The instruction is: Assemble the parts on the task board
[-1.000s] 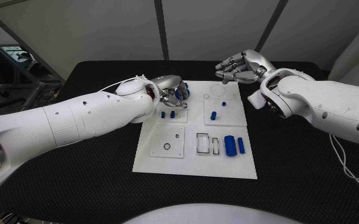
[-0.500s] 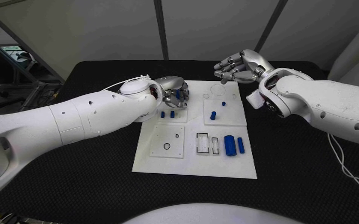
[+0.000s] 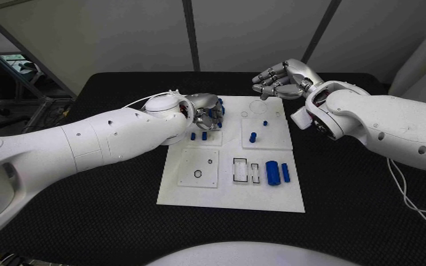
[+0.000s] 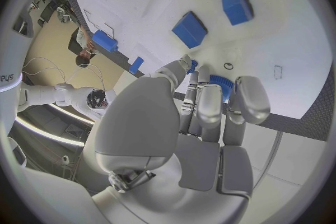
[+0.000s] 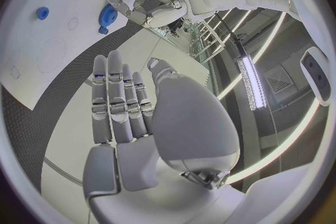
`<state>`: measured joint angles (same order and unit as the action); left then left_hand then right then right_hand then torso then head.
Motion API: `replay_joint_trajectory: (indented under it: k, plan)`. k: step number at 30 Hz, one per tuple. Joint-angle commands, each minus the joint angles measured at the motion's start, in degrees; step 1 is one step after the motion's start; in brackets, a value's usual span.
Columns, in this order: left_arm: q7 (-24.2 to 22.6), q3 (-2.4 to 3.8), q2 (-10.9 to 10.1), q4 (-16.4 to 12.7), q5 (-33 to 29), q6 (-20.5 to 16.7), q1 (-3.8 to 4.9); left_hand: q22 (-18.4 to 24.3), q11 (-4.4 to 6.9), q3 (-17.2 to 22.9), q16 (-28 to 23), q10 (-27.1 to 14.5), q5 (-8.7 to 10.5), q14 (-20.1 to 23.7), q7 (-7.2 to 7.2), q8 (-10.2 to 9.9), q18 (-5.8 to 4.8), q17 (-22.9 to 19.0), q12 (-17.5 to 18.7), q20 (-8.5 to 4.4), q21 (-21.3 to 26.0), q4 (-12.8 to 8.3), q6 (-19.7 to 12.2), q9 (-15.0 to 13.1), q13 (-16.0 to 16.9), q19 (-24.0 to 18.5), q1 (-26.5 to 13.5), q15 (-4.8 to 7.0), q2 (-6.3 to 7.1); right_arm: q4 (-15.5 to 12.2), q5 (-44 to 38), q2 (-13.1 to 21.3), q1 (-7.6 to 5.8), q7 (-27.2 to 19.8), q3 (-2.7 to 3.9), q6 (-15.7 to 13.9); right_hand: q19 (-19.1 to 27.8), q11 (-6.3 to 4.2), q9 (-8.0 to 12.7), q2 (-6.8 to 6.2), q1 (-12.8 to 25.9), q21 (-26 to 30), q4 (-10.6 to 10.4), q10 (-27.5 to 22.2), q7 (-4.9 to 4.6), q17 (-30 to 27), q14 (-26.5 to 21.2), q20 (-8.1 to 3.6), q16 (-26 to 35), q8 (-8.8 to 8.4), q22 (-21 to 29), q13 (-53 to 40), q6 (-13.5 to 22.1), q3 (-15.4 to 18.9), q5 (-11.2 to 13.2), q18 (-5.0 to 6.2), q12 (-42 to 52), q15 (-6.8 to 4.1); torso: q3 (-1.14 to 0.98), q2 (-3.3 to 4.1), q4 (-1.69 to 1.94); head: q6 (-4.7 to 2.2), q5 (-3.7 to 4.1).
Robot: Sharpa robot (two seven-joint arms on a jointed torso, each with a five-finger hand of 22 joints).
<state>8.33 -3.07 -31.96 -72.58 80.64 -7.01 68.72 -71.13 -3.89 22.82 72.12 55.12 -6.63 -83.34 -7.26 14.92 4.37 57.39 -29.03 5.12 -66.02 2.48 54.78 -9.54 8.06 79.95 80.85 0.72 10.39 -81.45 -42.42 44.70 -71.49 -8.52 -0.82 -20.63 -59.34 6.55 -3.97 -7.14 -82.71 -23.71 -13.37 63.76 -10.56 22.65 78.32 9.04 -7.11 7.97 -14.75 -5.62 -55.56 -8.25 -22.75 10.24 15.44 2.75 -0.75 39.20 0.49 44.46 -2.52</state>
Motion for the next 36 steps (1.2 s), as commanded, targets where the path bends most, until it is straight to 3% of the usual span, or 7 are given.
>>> replay_joint_trajectory:
  k: [1, 11, 19, 29, 36]
  plan:
    - [0.8, -0.04, 0.3, 0.4, 0.5, 1.8, -0.02, -0.1, 0.02, 0.7, 0.1, 0.6, -0.14, -0.3, 0.0, -0.2, 1.07, -0.2, 0.3, -0.1, -0.3, 0.0, 0.5, 0.2, -0.2, 0.3, 0.3, -0.03, -0.39, 0.0, 0.0, -0.1, -0.1, -0.3, 0.03, 0.4, -0.4, 0.02, 0.0, 0.27, -0.1, 0.2, 0.2, -0.2, -0.21, -0.1, 0.2, 0.02, 0.3, 0.11, 0.1, 0.0, -0.2, -0.2, -0.2, 0.2, -0.2, -0.07, -0.01, 0.01, -0.01, 0.02, 0.0]
    - [0.7, -0.03, 0.8, 1.1, 0.5, 1.3, -0.12, -0.7, 0.21, 2.8, 0.4, 2.2, -0.07, -0.3, -0.04, -0.5, 1.02, -0.5, 0.9, -0.22, -0.7, -0.4, 1.7, 0.7, -0.9, 0.3, 0.3, 0.13, -1.39, 0.0, 0.0, -0.1, -0.1, -0.2, 0.03, 0.4, -0.4, 0.02, 0.0, 0.27, -0.1, 0.2, 0.2, -0.2, -0.21, -0.1, 0.2, 0.02, 0.3, 0.11, 0.1, 0.0, -0.2, -0.2, -0.2, 0.2, -0.2, -0.07, -0.02, 0.01, 0.02, 0.03, 0.05]
    - [0.9, -0.03, 1.0, 1.2, 0.4, 1.3, -0.15, -0.9, 0.25, 2.6, 0.5, 2.7, 0.05, -0.4, -0.06, -1.1, 1.0, -0.8, 1.3, -0.26, -0.8, -0.4, 1.5, 1.1, -1.1, 0.3, -0.7, 0.15, -0.55, -0.1, -0.1, -0.1, -0.1, 0.0, 0.03, 0.5, -0.4, 0.03, 0.1, 0.29, -0.1, 0.2, 0.1, -0.1, -0.22, -0.1, 0.2, 0.02, 0.4, 0.12, 0.1, 0.1, -0.2, -0.3, -0.3, 0.2, -0.2, -0.06, 0.0, -0.09, -0.03, -0.08, 0.02]
    - [1.4, -0.03, 0.9, 1.2, -0.3, 1.4, -0.17, -1.3, -0.37, 2.6, 0.9, 1.6, 0.02, -0.3, -0.68, -4.8, 0.96, -1.3, 3.5, 0.06, -0.8, -0.7, -2.5, 3.1, -2.3, 0.3, -1.6, -0.31, 0.72, 0.0, -0.1, -0.1, -0.1, 0.0, 0.03, 0.4, -0.4, 0.03, 0.1, 0.27, -0.1, 0.3, 0.1, -0.1, -0.22, -0.1, 0.2, 0.02, 0.4, 0.11, 0.1, 0.2, -0.2, -0.3, -0.3, 0.2, -0.2, -0.06, -0.01, -0.08, 0.03, -0.31, 0.05]
    - [1.1, -0.03, 1.0, 1.1, -0.7, 1.2, -0.18, -1.2, -0.51, 2.6, 0.9, 1.4, 0.02, -0.3, -0.78, -5.1, 0.98, -1.6, 3.9, 0.15, -0.6, -0.6, -2.6, 3.3, -2.5, 0.2, -1.7, -0.41, 0.75, 0.0, -0.1, -0.1, -0.1, -0.1, 0.03, 0.4, -0.4, 0.03, 0.1, 0.27, -0.1, 0.3, 0.1, -0.1, -0.22, -0.1, 0.2, 0.02, 0.4, 0.11, 0.1, 0.2, -0.2, -0.3, -0.3, 0.2, -0.2, -0.06, -0.02, 0.0, 0.0, -0.37, 0.02]
